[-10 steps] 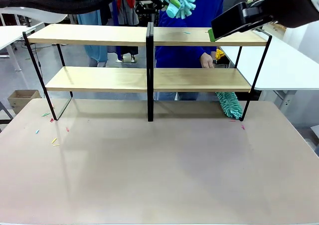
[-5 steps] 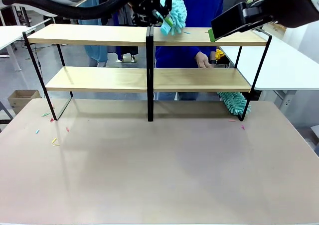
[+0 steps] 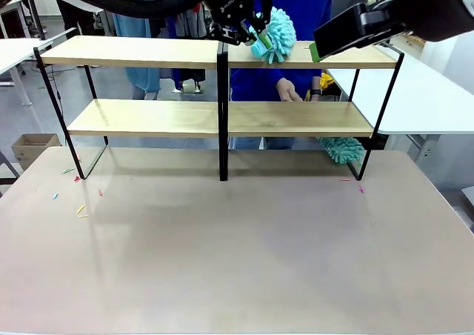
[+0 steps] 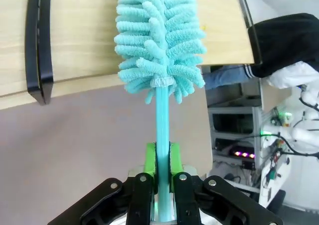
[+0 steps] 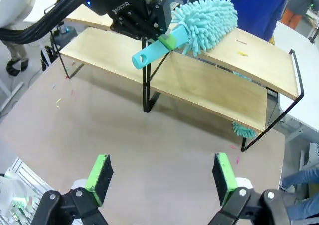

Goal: Clean the shelves.
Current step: Clean another randomly selected level of the Shelf with the Duster, then place the Duster on the table.

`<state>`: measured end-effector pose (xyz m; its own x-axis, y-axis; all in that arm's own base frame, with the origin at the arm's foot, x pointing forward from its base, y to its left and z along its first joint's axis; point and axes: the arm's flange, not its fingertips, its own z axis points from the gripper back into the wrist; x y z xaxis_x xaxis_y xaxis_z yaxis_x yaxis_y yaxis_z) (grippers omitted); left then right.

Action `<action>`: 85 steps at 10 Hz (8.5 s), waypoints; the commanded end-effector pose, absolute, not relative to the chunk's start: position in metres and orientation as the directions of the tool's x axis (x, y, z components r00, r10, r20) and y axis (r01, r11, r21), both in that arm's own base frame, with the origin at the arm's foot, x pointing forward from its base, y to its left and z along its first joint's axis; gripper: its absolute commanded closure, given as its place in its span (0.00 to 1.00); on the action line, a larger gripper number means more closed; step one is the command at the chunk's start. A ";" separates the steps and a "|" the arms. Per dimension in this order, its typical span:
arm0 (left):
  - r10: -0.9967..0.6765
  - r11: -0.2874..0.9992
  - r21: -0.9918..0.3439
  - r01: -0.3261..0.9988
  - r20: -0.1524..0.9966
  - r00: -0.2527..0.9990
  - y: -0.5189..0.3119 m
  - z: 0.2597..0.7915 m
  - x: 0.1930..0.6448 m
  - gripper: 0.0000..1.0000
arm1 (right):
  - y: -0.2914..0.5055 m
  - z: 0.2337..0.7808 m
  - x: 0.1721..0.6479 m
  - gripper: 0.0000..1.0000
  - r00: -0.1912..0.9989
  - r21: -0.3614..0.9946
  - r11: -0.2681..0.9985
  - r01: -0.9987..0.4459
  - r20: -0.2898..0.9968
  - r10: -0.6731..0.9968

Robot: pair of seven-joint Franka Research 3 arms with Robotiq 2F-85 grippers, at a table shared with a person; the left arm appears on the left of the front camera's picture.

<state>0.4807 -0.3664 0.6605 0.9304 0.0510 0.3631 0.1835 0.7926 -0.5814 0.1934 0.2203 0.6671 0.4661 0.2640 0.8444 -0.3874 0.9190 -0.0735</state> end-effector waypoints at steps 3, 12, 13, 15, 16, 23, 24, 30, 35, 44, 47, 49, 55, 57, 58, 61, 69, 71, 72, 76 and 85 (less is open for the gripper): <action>-0.076 0.712 -0.663 0.231 0.255 0.964 -0.347 0.669 0.490 0.88 | 0.221 0.668 0.194 0.00 0.468 -0.063 0.919 -0.389 0.846 0.256; -0.706 0.261 -0.902 0.345 0.065 0.705 -0.271 0.680 0.474 0.88 | 0.221 0.668 0.194 0.00 0.468 -0.063 0.919 -0.389 0.846 0.256; -0.716 0.223 -0.907 0.357 0.096 0.692 -0.266 0.683 0.469 0.88 | 0.221 0.668 0.194 0.00 0.468 -0.063 0.919 -0.389 0.846 0.256; -0.716 0.209 -0.905 0.369 0.116 0.689 -0.264 0.682 0.466 0.88 | 0.221 0.668 0.194 0.00 0.468 -0.063 0.919 -0.389 0.846 0.256; -0.704 0.221 -0.901 0.374 0.118 0.701 -0.262 0.682 0.465 0.88 | 0.221 0.668 0.194 0.00 0.468 -0.063 0.919 -0.389 0.846 0.256; -0.176 0.395 -0.842 0.366 0.322 0.930 -0.054 0.680 0.369 0.88 | 0.221 0.668 0.194 0.00 0.468 -0.063 0.919 -0.389 0.846 0.256; -0.037 0.391 -0.866 0.310 0.322 0.946 -0.017 0.670 0.349 0.88 | 0.221 0.668 0.194 0.00 0.468 -0.063 0.919 -0.389 0.846 0.256; -0.034 0.383 -0.878 0.287 0.298 0.954 0.013 0.673 0.349 0.88 | 0.221 0.668 0.194 0.00 0.468 -0.063 0.919 -0.389 0.846 0.256; 0.072 0.375 -0.805 0.460 0.520 0.851 0.172 0.696 0.353 0.88 | 0.221 0.668 0.194 0.00 0.468 -0.063 0.919 -0.389 0.846 0.256; 0.202 0.299 -0.846 0.442 0.509 0.837 0.316 0.645 0.306 0.88 | 0.221 0.668 0.194 0.00 0.468 -0.063 0.919 -0.389 0.846 0.256; 0.202 0.299 -0.846 0.442 0.509 0.837 0.316 0.645 0.306 0.88 | 0.221 0.668 0.194 0.00 0.468 -0.063 0.919 -0.389 0.846 0.256; 0.202 0.299 -0.846 0.442 0.509 0.837 0.316 0.645 0.306 0.88 | 0.221 0.668 0.194 0.00 0.468 -0.063 0.919 -0.389 0.846 0.256; -0.662 0.089 -0.768 0.635 0.430 0.614 0.219 0.657 0.367 0.88 | 0.199 0.642 0.200 0.00 0.690 0.228 0.892 -0.390 0.714 0.119; -0.843 0.079 -0.797 0.598 0.267 0.467 0.165 0.633 0.375 0.88 | 0.144 0.596 0.201 0.00 0.854 0.574 0.761 -0.301 0.518 -0.053; -0.885 0.118 -0.823 0.556 0.167 0.435 0.137 0.614 0.384 0.88 | 0.097 0.568 0.191 0.00 0.928 0.763 0.635 -0.125 0.316 -0.197; -0.969 0.028 -0.884 0.466 0.090 0.230 0.088 0.539 0.404 0.88 | 0.014 0.503 0.161 0.00 0.895 0.847 0.525 0.081 0.170 -0.412; -0.763 0.050 -0.813 0.580 0.343 0.548 0.016 0.401 0.415 0.88 | -0.029 0.482 0.264 0.00 0.983 0.888 0.430 0.163 -0.108 -0.148; -0.741 0.168 -0.694 0.700 0.379 0.554 0.011 0.389 0.429 0.88 | -0.031 0.433 0.268 0.00 0.978 0.879 0.430 0.208 -0.180 -0.106; -0.737 0.209 -0.618 0.758 0.410 0.538 0.011 0.385 0.429 0.88 | -0.026 0.427 0.272 0.00 0.973 0.855 0.465 0.228 -0.189 -0.129; -0.853 0.243 -0.555 0.796 0.269 0.448 0.009 0.375 0.431 0.88 | -0.043 0.467 0.284 0.00 0.977 0.889 0.409 0.208 -0.171 -0.125; -0.692 0.413 -0.461 0.785 0.401 0.600 0.066 0.416 0.430 0.26 | -0.043 0.467 0.284 0.00 0.977 0.889 0.409 0.208 -0.171 -0.125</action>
<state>0.4364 0.0491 0.3996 0.5374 -0.7752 0.3319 0.7948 0.3342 -0.5065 0.2817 -0.0442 0.4638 0.9768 -0.1246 -0.1744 0.2117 0.4345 0.8754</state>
